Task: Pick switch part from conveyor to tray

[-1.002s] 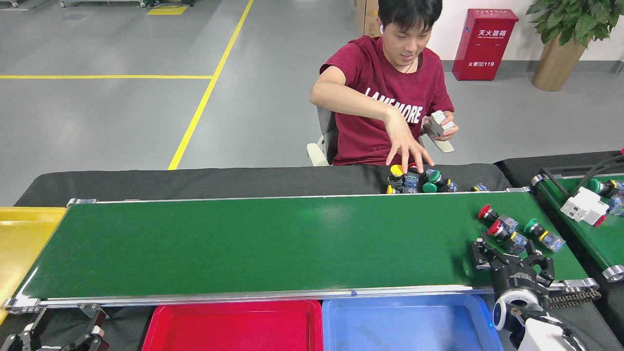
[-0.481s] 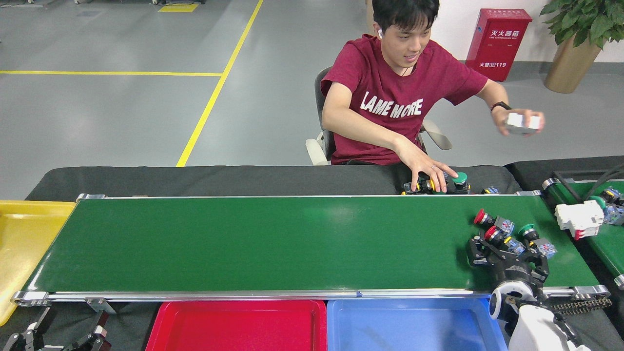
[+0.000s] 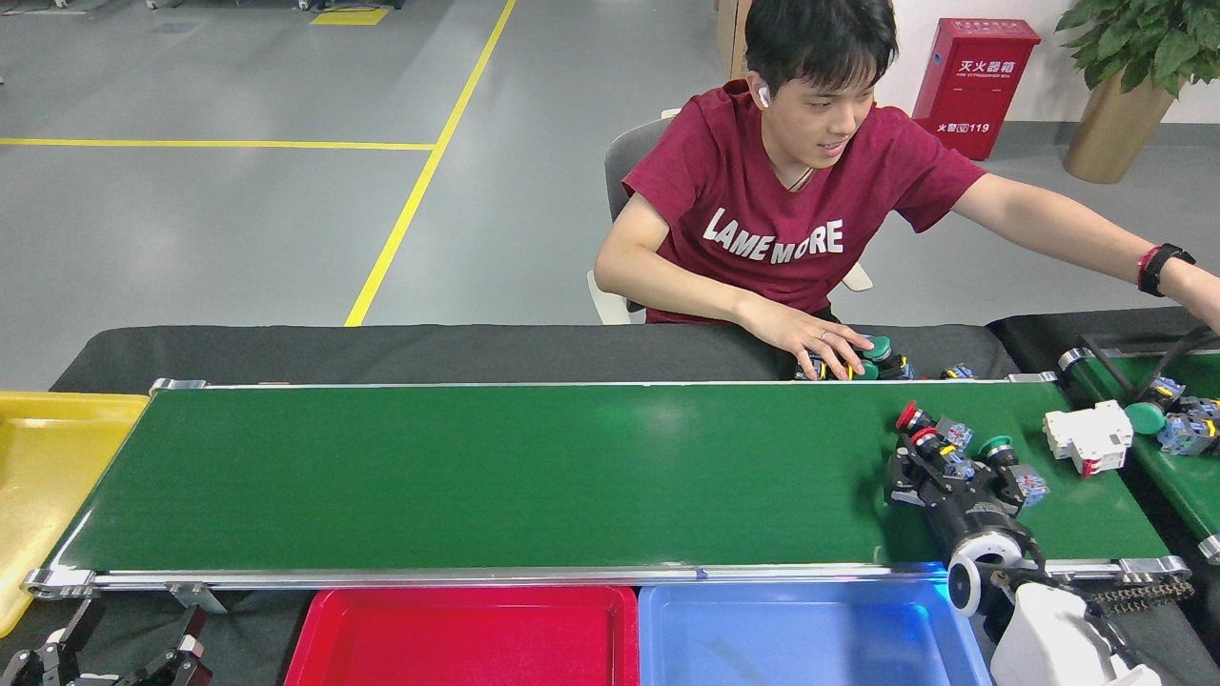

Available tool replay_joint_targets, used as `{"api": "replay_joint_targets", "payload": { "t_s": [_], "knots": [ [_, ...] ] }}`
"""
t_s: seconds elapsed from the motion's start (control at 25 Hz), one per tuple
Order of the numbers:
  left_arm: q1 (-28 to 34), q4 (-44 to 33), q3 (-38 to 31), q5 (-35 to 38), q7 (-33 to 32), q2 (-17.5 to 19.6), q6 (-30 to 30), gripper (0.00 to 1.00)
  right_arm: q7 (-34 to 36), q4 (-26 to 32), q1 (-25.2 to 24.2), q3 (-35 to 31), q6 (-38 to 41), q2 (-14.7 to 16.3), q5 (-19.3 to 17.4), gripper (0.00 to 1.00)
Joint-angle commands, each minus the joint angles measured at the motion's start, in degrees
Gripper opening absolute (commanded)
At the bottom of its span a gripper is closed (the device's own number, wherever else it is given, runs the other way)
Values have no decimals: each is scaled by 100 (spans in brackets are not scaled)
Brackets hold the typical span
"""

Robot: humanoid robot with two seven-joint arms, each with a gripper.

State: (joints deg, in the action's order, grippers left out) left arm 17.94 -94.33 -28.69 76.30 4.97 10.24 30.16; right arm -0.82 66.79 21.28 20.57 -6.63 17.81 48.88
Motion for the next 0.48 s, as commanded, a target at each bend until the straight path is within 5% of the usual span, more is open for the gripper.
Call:
{"api": "replay_joint_targets", "payload": {
  "t_s": [0.0,0.2,0.32,0.44],
  "knots": [
    [-1,-59,-93,8,22,74,-19,100,-85,536,-54,-27,355,56,-10,10],
    [17,-50,-102,8,22,74,-19,100,-287,1855,-538,351,1577,29,-1,11],
    [17,-50,-102,-1,22,65,-19,100,-340,2092,-502,1116,2148,12,60,12],
    [8,-68,-93,-1,22,65,-19,100,-498,2048,-432,2004,2122,-322,491,15]
  ]
}}
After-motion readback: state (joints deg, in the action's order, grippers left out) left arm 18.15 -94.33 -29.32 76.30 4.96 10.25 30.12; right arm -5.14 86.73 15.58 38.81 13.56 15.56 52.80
